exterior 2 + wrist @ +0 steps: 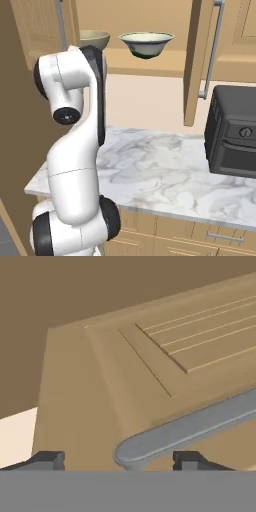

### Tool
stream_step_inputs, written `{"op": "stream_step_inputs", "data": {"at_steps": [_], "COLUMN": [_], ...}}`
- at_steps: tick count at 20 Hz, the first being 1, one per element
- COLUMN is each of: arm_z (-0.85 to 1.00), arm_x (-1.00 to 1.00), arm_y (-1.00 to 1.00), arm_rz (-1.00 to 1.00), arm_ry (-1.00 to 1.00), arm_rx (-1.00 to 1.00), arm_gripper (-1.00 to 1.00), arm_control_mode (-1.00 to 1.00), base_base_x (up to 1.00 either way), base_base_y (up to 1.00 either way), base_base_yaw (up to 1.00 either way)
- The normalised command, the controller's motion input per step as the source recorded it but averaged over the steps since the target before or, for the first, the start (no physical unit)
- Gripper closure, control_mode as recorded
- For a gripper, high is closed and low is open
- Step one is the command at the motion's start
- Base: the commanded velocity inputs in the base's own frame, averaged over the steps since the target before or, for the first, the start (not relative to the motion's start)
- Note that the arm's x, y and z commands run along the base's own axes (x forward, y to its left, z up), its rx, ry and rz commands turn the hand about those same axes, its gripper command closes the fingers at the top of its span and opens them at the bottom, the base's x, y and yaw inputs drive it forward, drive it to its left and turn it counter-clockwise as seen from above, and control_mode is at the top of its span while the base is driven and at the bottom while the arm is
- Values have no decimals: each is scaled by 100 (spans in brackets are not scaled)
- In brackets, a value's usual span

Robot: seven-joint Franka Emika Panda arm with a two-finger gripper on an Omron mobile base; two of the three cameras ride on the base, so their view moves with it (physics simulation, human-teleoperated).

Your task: Open the cabinet. Pick the bowls from the counter and place them in the cabinet. Then close the cabinet.

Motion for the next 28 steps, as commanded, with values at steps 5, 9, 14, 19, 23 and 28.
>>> {"op": "stream_step_inputs", "data": {"at_steps": [5, 9, 14, 19, 23, 28], "arm_z": [42, 39, 25, 1, 0, 0], "arm_x": [69, 76, 78, 95, 100, 94], "arm_y": [-55, -30, -24, -7, 0, -2], "arm_rz": [-3, 0, 0, 0, -1, -4], "arm_ry": [21, 11, 5, 0, 0, 0], "arm_rx": [1, 5, 7, 7, 5, 3], "arm_gripper": [-100, -100, -100, -100, -100, -100], "arm_control_mode": [-100, -100, -100, -100, -100, -100], "base_base_x": [0, 0, 0, 0, 0, 0], "base_base_y": [0, 0, 0, 0, 0, 0], "base_base_yaw": [0, 0, 0, 0, 0, 0]}}
